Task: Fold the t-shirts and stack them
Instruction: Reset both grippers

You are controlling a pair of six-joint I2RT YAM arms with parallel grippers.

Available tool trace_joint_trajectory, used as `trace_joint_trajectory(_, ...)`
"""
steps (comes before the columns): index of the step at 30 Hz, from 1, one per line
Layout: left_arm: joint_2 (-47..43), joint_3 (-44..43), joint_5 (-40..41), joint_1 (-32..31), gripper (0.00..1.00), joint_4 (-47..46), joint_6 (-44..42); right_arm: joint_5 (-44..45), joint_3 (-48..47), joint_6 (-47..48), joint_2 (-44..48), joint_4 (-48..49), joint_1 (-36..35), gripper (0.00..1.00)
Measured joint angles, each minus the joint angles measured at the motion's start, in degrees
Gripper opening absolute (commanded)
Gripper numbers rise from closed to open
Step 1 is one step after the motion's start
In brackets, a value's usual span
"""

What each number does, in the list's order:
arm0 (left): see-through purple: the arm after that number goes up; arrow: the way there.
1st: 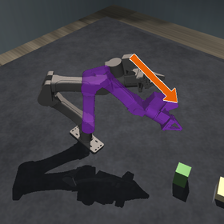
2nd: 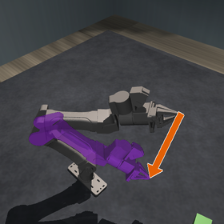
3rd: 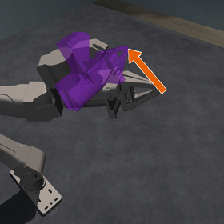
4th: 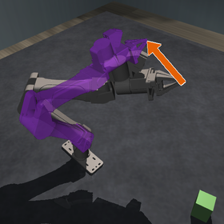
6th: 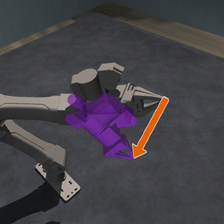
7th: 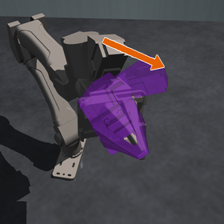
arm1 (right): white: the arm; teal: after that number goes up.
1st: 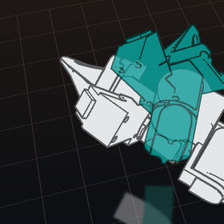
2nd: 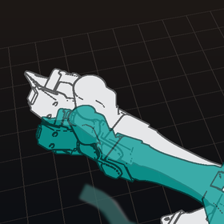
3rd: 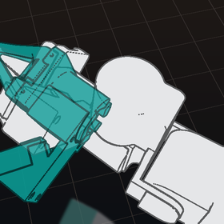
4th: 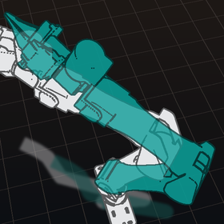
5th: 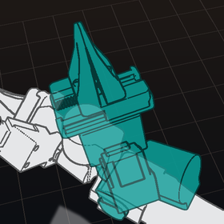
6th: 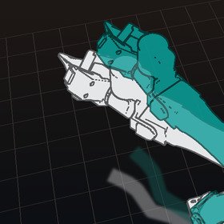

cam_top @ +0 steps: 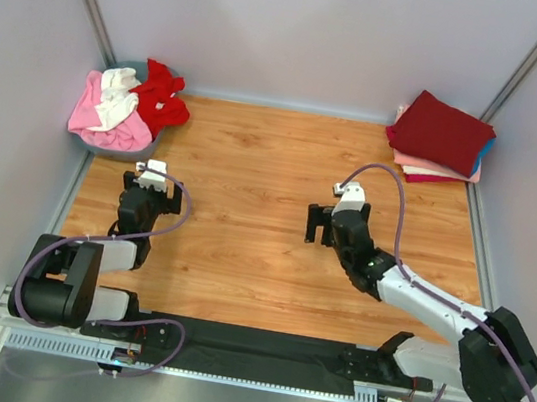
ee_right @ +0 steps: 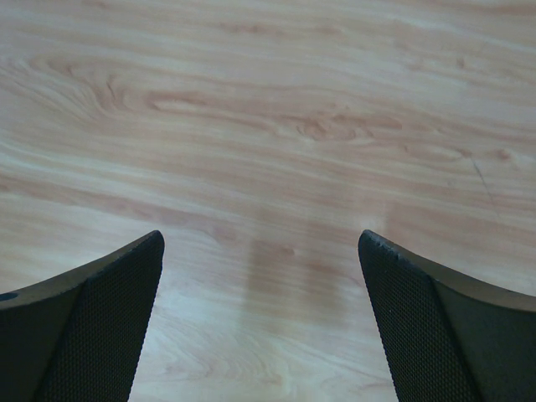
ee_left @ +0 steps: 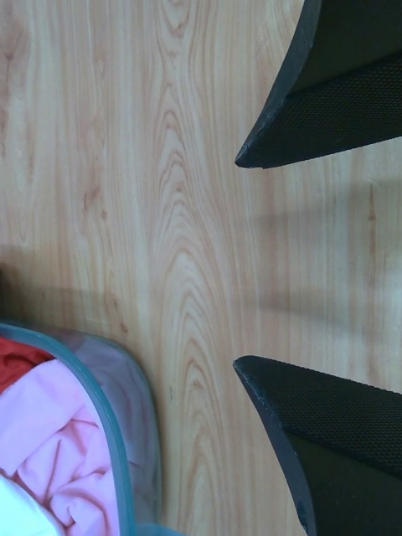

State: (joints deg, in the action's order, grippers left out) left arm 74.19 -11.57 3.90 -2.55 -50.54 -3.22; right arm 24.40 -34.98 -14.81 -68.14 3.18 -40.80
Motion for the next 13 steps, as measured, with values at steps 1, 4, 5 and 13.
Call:
trace_joint_trajectory(1,0.00,0.00,-0.13,0.00,1.00,-0.17,0.04,-0.20,1.27,-0.02,-0.66,0.72,0.00,1.00)
trace_joint_trajectory(4,0.00,0.00,-0.44,0.00,1.00,-0.35,0.09,-1.07,5.73,-0.63,-1.51,3.67,0.15,1.00)
trace_joint_trajectory(5,0.00,0.00,-0.46,0.00,1.00,-0.37,0.09,-1.36,6.97,-1.14,-2.01,4.83,0.20,1.00)
trace_joint_trajectory(13,0.00,0.00,-0.48,0.00,1.00,-0.81,0.11,-2.49,12.31,-4.63,-12.07,21.49,0.44,1.00)
